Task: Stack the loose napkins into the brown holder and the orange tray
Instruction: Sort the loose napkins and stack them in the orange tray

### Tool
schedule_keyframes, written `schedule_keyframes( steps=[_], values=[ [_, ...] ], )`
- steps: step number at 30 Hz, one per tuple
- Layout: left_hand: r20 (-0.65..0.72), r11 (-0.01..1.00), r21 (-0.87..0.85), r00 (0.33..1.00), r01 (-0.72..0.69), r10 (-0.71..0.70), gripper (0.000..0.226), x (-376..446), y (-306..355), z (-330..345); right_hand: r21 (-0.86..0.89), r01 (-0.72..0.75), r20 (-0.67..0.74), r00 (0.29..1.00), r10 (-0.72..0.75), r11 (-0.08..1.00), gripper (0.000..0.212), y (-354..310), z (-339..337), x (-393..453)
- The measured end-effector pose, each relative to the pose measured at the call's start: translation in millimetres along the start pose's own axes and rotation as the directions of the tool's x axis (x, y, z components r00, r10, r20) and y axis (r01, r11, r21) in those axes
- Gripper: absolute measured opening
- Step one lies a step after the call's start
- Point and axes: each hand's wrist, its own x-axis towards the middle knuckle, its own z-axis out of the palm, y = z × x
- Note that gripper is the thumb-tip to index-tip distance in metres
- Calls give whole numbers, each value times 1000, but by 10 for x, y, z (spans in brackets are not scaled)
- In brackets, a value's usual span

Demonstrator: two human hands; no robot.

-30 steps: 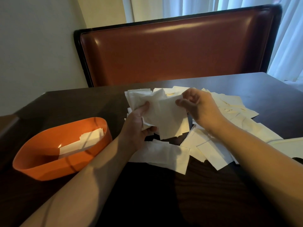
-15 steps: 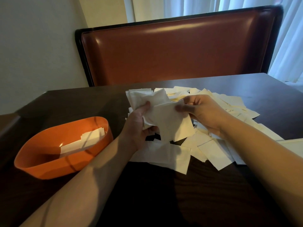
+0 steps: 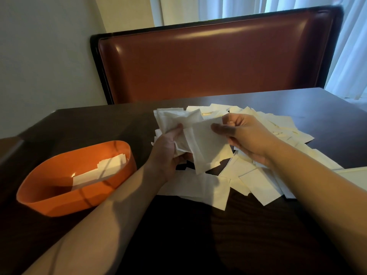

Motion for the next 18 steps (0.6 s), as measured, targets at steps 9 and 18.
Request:
schedule_keyframes(
  steps=[9,18],
  values=[
    [45,1000,-2,999,11,-11,20,-22,12,3,55,57,-74,996,-52,997,10,243,162,49],
    [36,1000,-10,999,7,-6,19,-3,-2,-5,-378,201,-55,970,-238,904,21,177,130,39]
  ],
)
